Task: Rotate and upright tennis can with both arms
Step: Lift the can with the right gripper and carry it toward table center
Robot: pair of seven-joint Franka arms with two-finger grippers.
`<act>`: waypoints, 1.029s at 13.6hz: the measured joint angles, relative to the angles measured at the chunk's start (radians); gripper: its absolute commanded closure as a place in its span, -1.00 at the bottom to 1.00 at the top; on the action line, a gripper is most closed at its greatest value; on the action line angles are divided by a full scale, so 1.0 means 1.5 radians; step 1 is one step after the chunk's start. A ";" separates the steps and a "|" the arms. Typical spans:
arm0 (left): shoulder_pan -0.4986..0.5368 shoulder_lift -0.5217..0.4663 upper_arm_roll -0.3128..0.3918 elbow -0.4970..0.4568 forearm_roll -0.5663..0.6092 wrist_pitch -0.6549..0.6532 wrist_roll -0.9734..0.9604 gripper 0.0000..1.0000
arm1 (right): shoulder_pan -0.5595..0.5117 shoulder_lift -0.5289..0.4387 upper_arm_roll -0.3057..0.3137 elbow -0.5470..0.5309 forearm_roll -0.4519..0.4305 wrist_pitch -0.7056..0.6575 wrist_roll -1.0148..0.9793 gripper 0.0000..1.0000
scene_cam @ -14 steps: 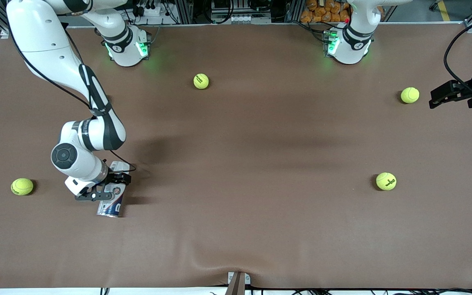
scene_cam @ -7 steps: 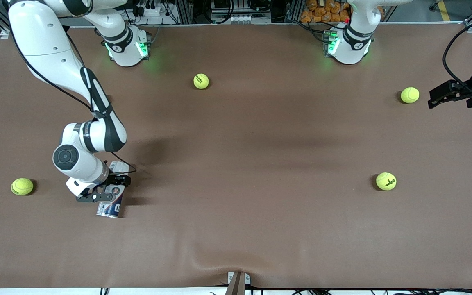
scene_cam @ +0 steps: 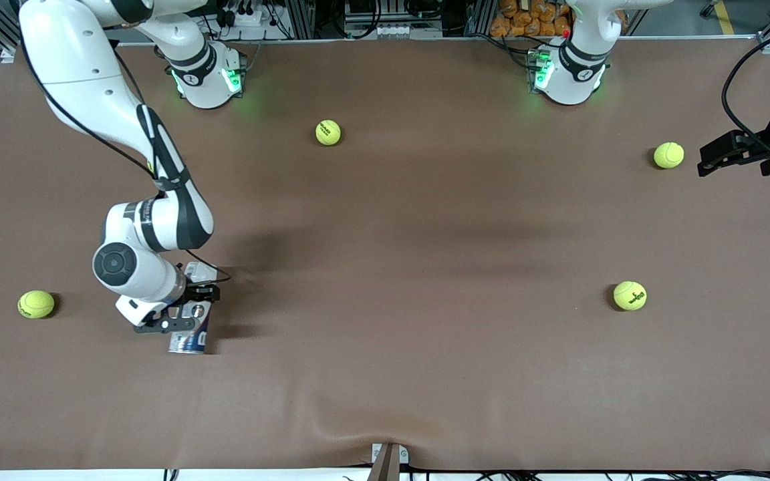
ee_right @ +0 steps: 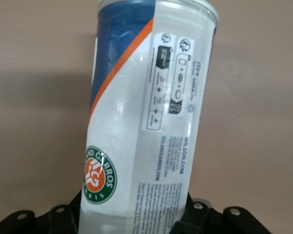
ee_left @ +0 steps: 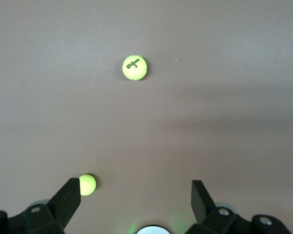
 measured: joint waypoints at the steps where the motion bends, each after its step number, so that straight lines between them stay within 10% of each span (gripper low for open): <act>1: -0.001 0.001 0.000 0.000 0.000 0.000 0.000 -1.00 | 0.024 -0.001 0.001 0.031 0.000 -0.039 0.000 -0.38; 14: 0.002 0.052 0.001 0.006 -0.006 -0.001 0.018 -1.00 | 0.348 -0.003 0.003 0.152 -0.099 -0.128 -0.179 -0.41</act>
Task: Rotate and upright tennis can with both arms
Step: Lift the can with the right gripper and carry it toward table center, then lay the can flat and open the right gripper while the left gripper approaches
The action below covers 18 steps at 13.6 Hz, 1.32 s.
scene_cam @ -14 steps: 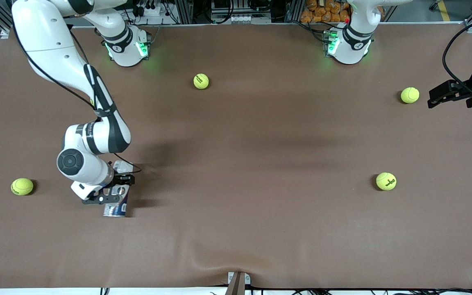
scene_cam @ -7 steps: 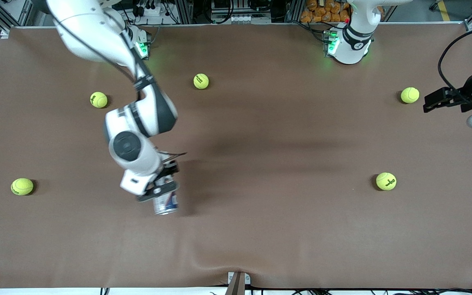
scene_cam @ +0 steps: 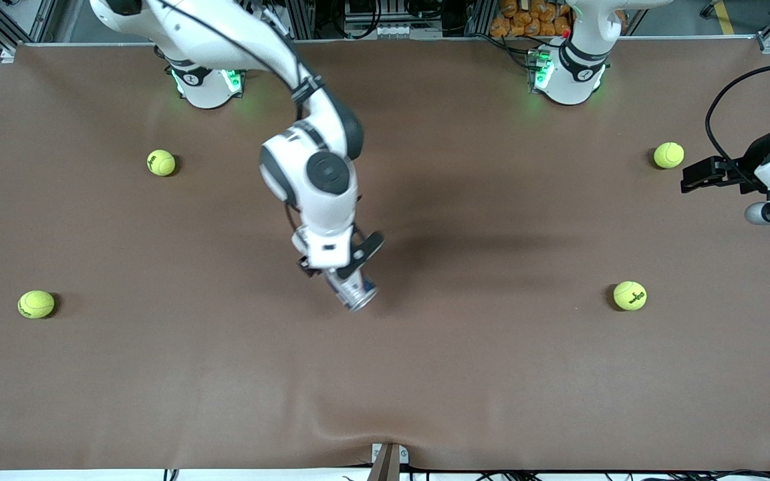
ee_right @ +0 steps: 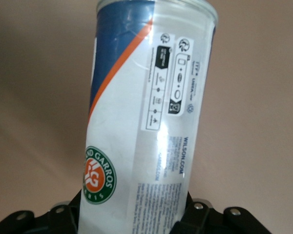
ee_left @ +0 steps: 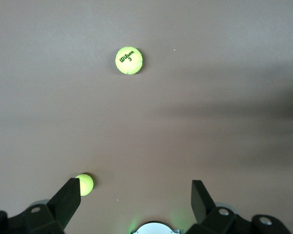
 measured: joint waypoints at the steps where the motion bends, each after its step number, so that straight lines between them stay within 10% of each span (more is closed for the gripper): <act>1: 0.001 0.000 0.001 0.000 0.000 0.000 0.002 -1.00 | 0.019 0.001 0.000 0.000 -0.004 0.001 -0.038 -0.40; 15: 0.036 0.069 0.005 -0.004 -0.128 -0.001 0.024 -1.00 | 0.074 0.080 0.004 -0.001 0.068 0.119 -0.453 -0.44; 18: 0.075 0.107 0.006 -0.006 -0.236 -0.001 0.036 -1.00 | 0.065 0.096 0.004 -0.001 0.083 0.148 -0.490 -0.99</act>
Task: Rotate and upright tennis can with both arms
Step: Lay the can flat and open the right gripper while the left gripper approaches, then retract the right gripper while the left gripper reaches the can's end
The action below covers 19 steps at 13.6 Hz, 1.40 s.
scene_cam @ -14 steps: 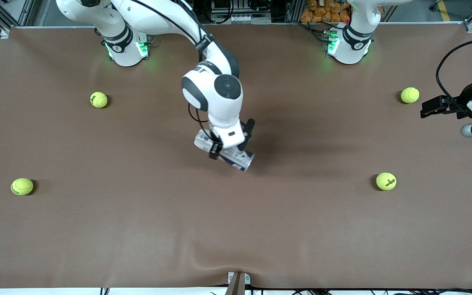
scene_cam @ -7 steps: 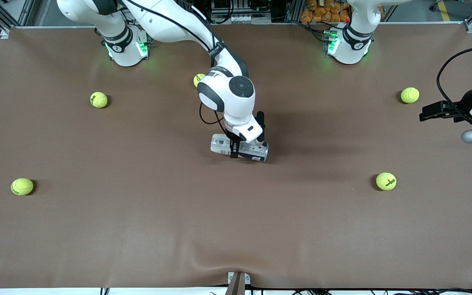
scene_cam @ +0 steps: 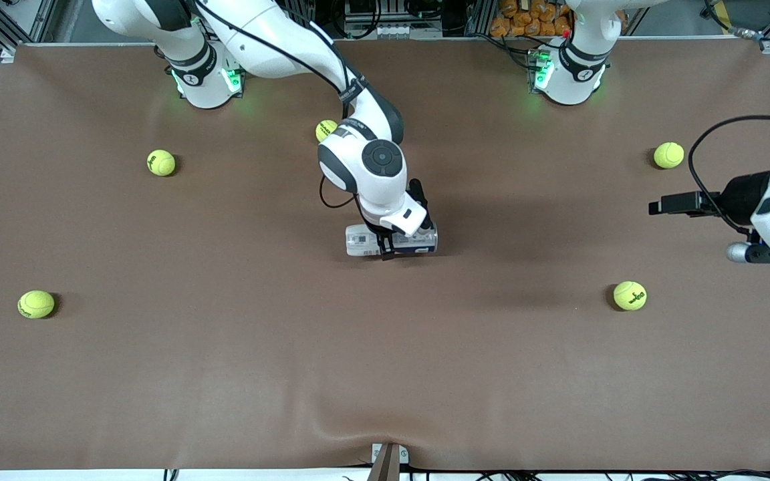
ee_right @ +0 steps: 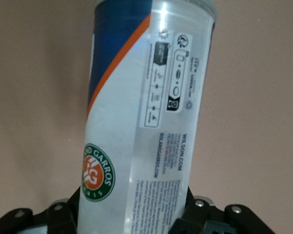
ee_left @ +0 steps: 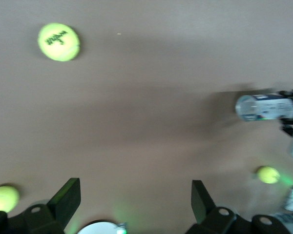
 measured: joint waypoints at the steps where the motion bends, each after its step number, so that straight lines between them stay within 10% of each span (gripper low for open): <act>1: 0.008 0.012 0.000 -0.001 -0.015 0.000 0.011 -1.00 | 0.000 0.010 0.000 0.000 0.003 0.008 0.000 -1.00; 9: 0.009 0.116 -0.007 -0.006 -0.182 -0.033 0.086 -1.00 | -0.008 0.017 0.000 0.021 0.035 -0.001 -0.001 -1.00; 16: -0.004 0.183 -0.013 -0.025 -0.367 -0.071 0.112 -1.00 | -0.050 -0.136 -0.002 0.049 0.060 -0.244 -0.009 -1.00; 19: -0.008 0.227 -0.025 -0.059 -0.426 -0.053 0.180 -1.00 | -0.093 -0.154 -0.063 0.094 0.059 -0.336 -0.019 -1.00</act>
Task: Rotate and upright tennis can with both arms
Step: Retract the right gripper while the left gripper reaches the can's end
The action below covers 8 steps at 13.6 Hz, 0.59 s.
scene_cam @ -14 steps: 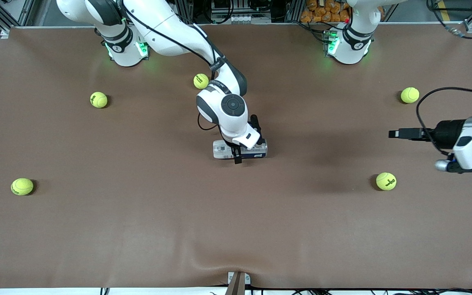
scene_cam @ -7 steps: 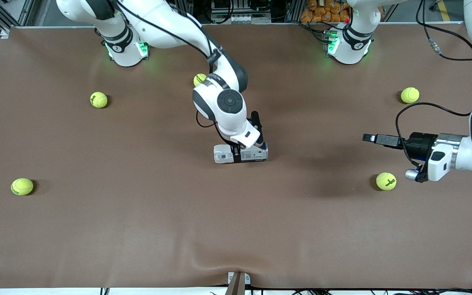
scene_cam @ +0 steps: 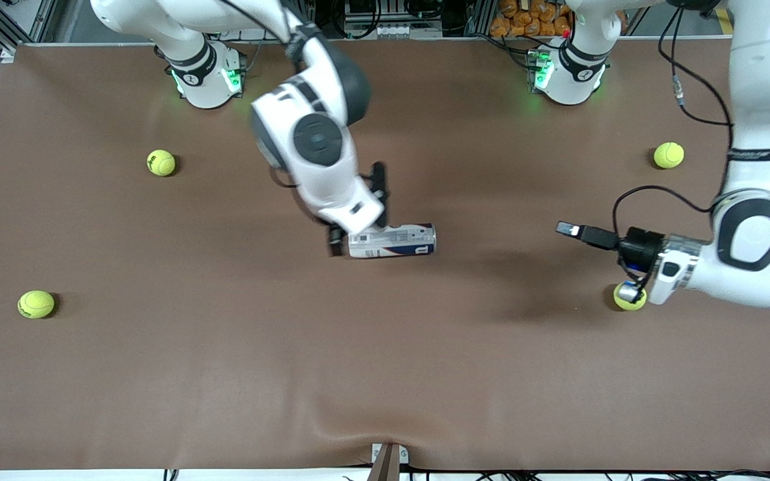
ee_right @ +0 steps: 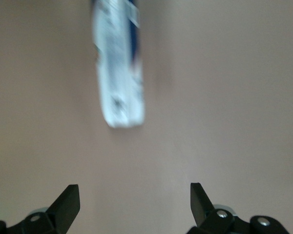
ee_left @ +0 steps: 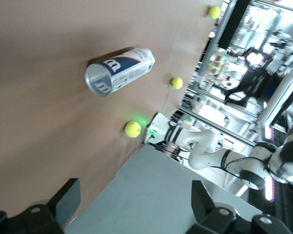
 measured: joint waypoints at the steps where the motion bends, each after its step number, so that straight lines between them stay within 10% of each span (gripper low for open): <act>1: -0.006 0.008 -0.004 -0.019 -0.009 0.020 0.020 -1.00 | -0.027 0.000 -0.011 0.008 0.000 -0.013 -0.005 -1.00; 8: -0.022 -0.005 -0.083 -0.138 -0.061 0.217 0.070 -1.00 | -0.142 -0.006 -0.143 0.022 0.000 -0.020 -0.010 -1.00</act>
